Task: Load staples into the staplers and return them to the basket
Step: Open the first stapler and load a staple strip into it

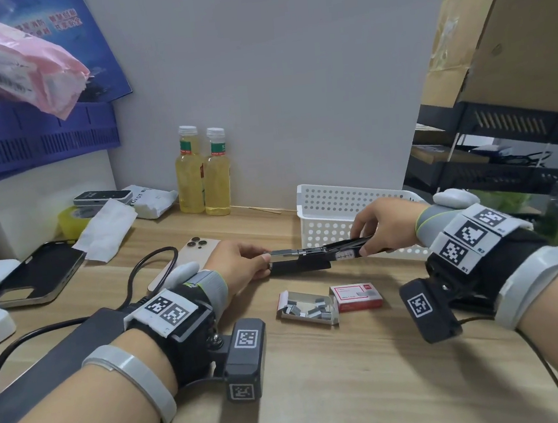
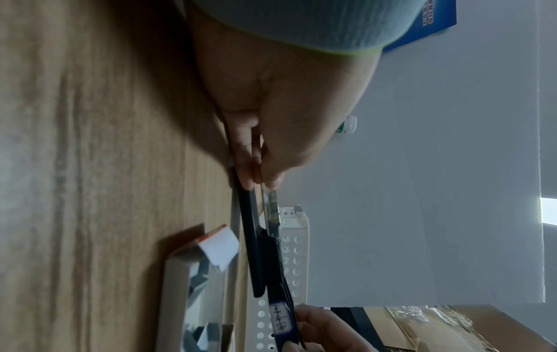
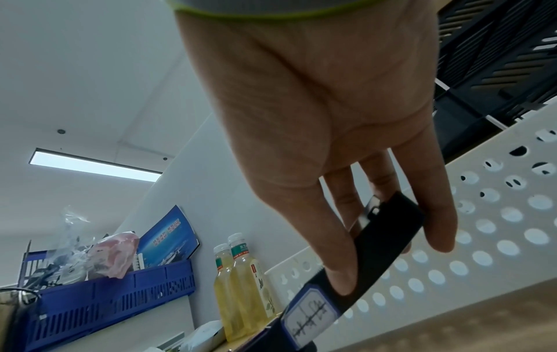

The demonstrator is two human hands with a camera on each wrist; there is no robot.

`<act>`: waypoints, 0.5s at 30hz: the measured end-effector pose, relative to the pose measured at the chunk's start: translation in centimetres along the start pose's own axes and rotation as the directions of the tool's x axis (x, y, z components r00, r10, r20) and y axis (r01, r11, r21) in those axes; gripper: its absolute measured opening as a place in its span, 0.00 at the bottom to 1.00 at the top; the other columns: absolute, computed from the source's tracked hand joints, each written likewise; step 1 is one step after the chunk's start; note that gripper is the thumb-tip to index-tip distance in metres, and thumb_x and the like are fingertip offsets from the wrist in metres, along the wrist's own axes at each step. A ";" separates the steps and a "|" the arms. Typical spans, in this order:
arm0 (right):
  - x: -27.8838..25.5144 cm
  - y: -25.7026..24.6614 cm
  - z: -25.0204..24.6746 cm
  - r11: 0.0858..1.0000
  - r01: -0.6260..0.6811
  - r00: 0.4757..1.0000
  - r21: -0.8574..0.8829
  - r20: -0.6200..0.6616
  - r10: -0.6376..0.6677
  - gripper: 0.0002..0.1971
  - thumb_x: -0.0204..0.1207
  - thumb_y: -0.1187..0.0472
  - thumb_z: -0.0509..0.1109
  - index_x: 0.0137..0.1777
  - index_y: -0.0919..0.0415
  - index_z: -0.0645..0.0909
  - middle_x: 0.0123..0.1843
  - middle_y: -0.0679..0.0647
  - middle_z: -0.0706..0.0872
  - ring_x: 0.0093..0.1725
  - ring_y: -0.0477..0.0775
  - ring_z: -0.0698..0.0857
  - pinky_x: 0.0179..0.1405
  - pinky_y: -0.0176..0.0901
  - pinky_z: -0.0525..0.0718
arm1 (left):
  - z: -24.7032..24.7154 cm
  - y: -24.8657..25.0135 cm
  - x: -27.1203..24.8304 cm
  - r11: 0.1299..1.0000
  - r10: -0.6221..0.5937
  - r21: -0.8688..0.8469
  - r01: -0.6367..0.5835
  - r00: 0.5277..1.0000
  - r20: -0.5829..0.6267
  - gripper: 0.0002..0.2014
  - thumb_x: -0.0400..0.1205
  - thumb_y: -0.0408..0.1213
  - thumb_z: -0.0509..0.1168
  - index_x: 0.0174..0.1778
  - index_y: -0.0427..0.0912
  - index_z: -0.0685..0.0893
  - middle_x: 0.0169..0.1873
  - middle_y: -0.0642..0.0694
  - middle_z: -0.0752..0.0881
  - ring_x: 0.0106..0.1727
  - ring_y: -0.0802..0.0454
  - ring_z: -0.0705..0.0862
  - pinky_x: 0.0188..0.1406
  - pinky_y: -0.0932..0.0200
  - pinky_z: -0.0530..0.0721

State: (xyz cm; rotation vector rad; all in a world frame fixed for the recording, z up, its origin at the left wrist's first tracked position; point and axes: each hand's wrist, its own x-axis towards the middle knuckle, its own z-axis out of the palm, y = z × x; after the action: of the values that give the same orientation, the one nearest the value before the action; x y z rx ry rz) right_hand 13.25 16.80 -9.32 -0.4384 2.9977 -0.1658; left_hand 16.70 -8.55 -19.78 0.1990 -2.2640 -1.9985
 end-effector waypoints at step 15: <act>0.4 -3.1 -0.3 0.968 0.142 0.971 0.205 -0.220 -0.096 0.21 0.65 0.53 0.85 0.58 0.48 0.85 0.48 0.44 0.90 0.49 0.49 0.88 0.55 0.45 0.85 | 0.0 -0.5 0.3 0.999 0.012 0.033 -0.013 1.000 0.021 0.04 0.81 0.30 0.72 0.45 0.42 0.91 0.43 0.40 0.92 0.50 0.44 0.93 0.59 0.52 0.89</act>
State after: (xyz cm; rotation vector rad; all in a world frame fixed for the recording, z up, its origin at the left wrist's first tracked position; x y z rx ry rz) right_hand 13.66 13.74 -8.64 -0.6119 3.1039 -0.5830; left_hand 16.42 -8.69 -20.22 0.1672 -2.3063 -1.9679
